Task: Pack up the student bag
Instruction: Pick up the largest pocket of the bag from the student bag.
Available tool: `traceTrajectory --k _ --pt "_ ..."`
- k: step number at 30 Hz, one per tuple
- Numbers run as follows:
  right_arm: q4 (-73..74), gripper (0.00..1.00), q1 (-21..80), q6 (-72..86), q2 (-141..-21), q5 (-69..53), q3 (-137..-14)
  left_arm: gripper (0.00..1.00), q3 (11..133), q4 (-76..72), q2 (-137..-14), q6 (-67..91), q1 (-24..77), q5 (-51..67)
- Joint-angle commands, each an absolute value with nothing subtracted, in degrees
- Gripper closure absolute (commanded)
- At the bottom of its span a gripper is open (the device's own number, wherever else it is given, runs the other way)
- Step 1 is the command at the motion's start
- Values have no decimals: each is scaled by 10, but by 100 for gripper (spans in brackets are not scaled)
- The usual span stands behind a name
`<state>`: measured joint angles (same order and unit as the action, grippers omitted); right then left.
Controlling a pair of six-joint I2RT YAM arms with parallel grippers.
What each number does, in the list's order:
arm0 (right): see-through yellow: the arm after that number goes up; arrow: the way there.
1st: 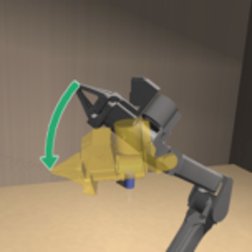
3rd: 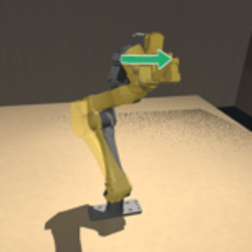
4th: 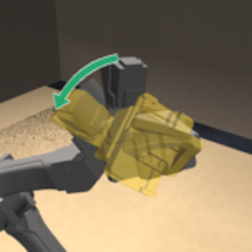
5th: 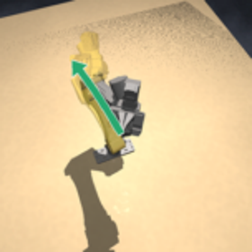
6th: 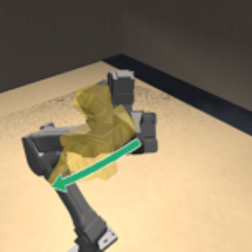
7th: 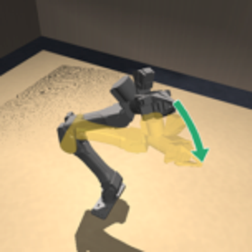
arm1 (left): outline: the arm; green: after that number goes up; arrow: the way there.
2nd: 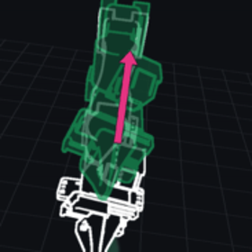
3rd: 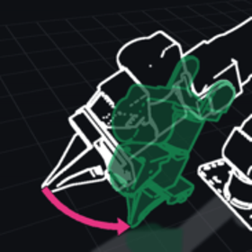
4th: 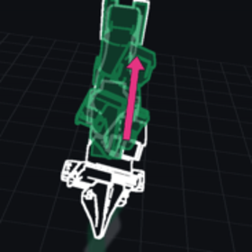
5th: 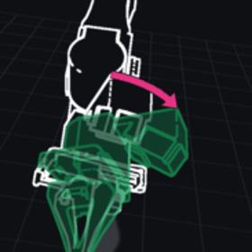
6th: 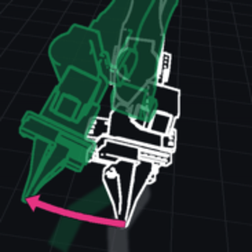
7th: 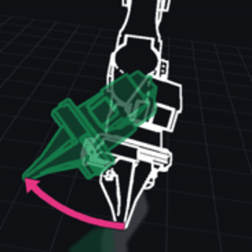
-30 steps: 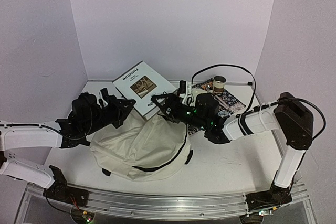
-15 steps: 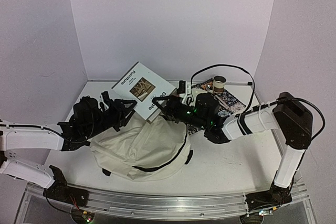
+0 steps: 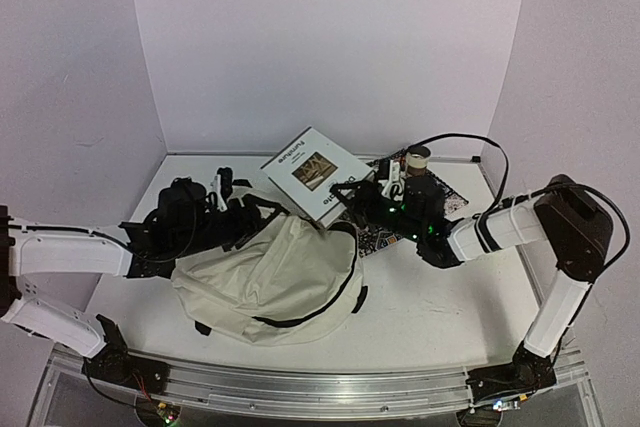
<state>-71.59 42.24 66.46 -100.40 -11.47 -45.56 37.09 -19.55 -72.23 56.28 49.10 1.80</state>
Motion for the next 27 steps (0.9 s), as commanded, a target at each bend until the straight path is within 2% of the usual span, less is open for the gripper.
traceTrajectory --k 1,4,12,19,22,27 --pt "-844 70 392 672 -925 -130 -430 30 490 -44 -776 427 539 26" --pt "-827 70 372 677 -898 -132 -405 28 568 55 -823 372 592 -28" --pt "-760 69 335 667 -831 -136 -359 23 687 181 -916 309 700 -131" --pt "-728 69 323 662 -799 -139 -338 22 792 301 -1019 292 751 -211" --pt "-716 69 322 659 -788 -140 -334 26 815 338 -1049 298 754 -236" --pt "-685 69 320 649 -768 -150 -332 43 831 376 -1046 308 754 -266"
